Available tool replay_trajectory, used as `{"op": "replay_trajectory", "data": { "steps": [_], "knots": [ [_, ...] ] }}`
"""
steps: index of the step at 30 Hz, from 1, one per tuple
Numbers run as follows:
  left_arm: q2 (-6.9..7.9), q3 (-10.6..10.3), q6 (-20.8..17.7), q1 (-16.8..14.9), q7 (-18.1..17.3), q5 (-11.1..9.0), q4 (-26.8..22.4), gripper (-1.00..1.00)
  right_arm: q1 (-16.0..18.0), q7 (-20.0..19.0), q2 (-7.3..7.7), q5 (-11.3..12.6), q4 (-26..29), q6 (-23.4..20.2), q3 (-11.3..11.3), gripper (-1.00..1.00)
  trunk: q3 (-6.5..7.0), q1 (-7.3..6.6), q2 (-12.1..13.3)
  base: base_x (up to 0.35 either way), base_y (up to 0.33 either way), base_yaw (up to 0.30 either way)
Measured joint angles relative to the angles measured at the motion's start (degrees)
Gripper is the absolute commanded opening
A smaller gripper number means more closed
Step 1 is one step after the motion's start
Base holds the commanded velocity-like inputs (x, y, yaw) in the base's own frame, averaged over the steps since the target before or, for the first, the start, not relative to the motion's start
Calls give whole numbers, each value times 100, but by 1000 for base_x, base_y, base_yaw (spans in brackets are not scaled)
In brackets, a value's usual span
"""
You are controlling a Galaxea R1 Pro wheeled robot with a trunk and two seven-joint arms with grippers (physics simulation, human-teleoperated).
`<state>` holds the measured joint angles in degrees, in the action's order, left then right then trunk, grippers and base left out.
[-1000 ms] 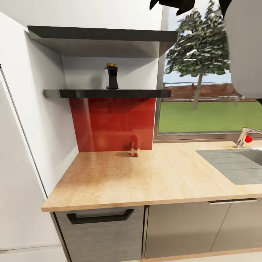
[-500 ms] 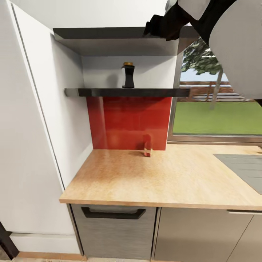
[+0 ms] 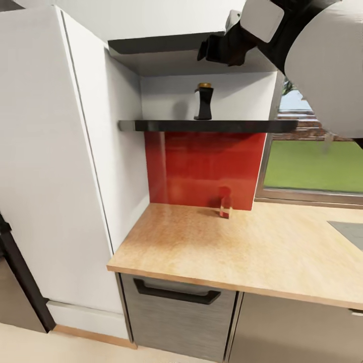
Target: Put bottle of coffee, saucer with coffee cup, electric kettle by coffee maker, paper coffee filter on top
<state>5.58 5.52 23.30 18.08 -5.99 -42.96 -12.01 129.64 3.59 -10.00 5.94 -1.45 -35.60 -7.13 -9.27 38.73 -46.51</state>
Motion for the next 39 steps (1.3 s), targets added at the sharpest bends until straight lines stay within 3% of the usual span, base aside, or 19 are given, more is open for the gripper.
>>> {"op": "replay_trajectory", "data": {
  "steps": [20,26,39],
  "knots": [
    [24,-6,-66,1,8,47,-6,100,-194,78,1,-124,-56,262,29,100,-29,-1,-1,12,0,62],
    [23,-7,-85,1,9,40,-6,100,-216,107,93,-347,-55,337,45,100,-29,-2,-1,156,32,0],
    [16,-7,-88,1,9,33,8,100,-220,100,134,-401,-54,413,53,100,-29,-1,-1,182,100,0]
  ]
}}
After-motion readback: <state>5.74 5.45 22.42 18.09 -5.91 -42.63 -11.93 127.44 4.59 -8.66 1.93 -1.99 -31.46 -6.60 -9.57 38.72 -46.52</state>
